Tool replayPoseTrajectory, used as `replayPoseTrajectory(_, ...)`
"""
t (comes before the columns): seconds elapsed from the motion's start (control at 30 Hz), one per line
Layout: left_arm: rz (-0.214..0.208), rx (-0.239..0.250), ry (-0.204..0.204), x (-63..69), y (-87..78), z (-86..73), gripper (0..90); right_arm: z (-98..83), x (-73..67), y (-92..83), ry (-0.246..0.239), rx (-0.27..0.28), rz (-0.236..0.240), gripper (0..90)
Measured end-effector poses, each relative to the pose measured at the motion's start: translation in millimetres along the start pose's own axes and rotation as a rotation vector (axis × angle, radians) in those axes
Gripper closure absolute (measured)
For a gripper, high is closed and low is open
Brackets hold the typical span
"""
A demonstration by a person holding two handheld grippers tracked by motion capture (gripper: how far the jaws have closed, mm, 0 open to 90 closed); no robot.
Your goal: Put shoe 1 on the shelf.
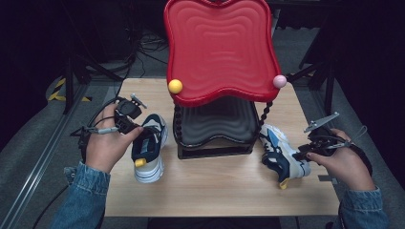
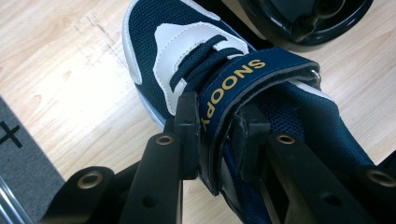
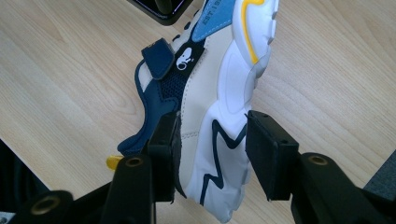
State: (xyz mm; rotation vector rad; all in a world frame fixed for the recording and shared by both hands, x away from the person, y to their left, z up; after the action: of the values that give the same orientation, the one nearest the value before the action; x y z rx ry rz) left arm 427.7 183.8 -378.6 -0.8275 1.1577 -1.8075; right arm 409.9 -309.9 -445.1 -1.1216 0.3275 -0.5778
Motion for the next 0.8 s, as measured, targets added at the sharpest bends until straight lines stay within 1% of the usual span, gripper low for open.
replayPoseTrajectory(0.17,-0.001,0.016,-0.010,-1.0,-14.2,5.9,74.8,-1.7,0.8,-0.3,0.002,-0.003,-0.001,57.2)
replayPoseTrajectory(0.23,0.005,0.028,-0.014,-1.8,-20.2,8.5,74.7,-2.0,0.7,-0.4,0.002,-0.002,0.001,57.2)
replayPoseTrajectory(0.27,0.005,0.028,-0.014,-1.8,-20.2,8.5,74.7,-2.0,0.7,-0.4,0.002,-0.002,0.001,57.2)
replayPoseTrajectory(0.37,0.018,0.037,-0.015,-2.7,-32.4,11.8,74.7,-2.0,0.1,-0.2,0.008,0.000,0.001,57.2)
replayPoseTrajectory(0.5,0.030,0.044,-0.015,-3.1,-43.0,15.3,74.7,-2.6,-0.2,-0.3,0.011,0.001,0.004,57.2)
replayPoseTrajectory(0.67,0.038,0.051,-0.016,-2.5,-57.7,21.0,74.7,-3.4,-0.7,-0.2,0.010,0.000,0.006,57.2)
replayPoseTrajectory(0.7,0.038,0.051,-0.016,-2.5,-57.7,21.0,74.7,-3.4,-0.7,-0.2,0.010,0.000,0.006,57.2)
replayPoseTrajectory(0.77,0.041,0.060,-0.022,-2.2,-67.3,24.8,74.7,-4.0,-0.5,-0.2,0.008,-0.002,0.006,57.2)
replayPoseTrajectory(0.8,0.041,0.060,-0.022,-2.2,-67.3,24.8,74.7,-4.2,-0.8,-0.4,0.007,-0.003,0.008,57.2)
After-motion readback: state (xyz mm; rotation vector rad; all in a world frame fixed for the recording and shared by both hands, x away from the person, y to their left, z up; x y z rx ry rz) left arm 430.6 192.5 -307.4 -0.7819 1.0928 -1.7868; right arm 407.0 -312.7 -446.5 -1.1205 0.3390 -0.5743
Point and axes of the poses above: each handheld gripper's, and its own axes: y roughly forward along the jaws, z roughly out of its top, x roughly to its right, the point moved 10 cm from there along y, roughly forward along the jaws, and after that the axes turned 12 degrees about -y, right-handed, at the moved point
